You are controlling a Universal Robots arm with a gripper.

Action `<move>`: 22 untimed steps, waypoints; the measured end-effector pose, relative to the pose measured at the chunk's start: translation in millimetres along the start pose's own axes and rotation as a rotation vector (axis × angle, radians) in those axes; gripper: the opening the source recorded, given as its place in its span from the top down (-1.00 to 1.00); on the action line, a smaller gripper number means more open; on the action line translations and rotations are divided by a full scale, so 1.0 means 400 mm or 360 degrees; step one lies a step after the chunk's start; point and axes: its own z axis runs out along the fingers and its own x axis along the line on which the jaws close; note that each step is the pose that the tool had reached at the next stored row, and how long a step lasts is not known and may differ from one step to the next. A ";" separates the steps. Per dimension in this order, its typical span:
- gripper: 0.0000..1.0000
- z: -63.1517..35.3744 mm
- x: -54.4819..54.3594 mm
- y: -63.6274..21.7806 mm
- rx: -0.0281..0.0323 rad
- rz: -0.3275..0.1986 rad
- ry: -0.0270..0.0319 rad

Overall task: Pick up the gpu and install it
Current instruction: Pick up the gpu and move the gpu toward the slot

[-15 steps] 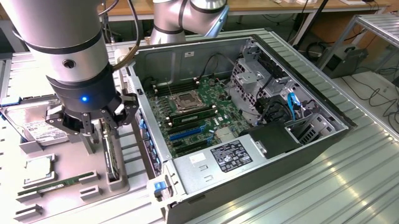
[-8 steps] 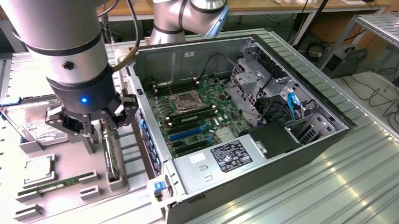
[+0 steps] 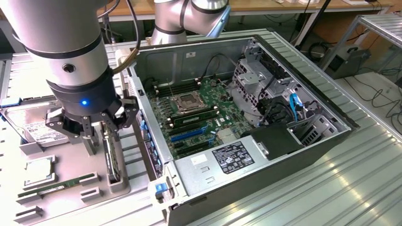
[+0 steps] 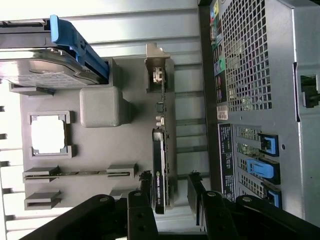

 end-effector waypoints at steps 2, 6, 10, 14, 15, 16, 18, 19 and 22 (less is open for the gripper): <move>0.15 0.001 0.001 0.000 -0.00001 0.0000 0.00000; 0.15 0.003 0.001 0.000 -0.00002 0.0000 -0.00001; 0.15 0.005 0.003 0.001 -0.00001 0.0000 0.00000; 0.15 0.006 0.004 0.001 -0.00001 0.0000 -0.00001; 0.15 0.007 0.004 0.001 -0.00002 0.0000 -0.00001; 0.15 0.007 0.004 0.001 0.00000 0.0000 0.00000; 0.15 0.008 0.005 0.002 0.00000 0.0000 0.00001; 0.15 0.008 0.005 0.002 -0.00002 0.0000 -0.00001; 0.15 0.010 0.005 0.003 -0.00004 0.0000 -0.00003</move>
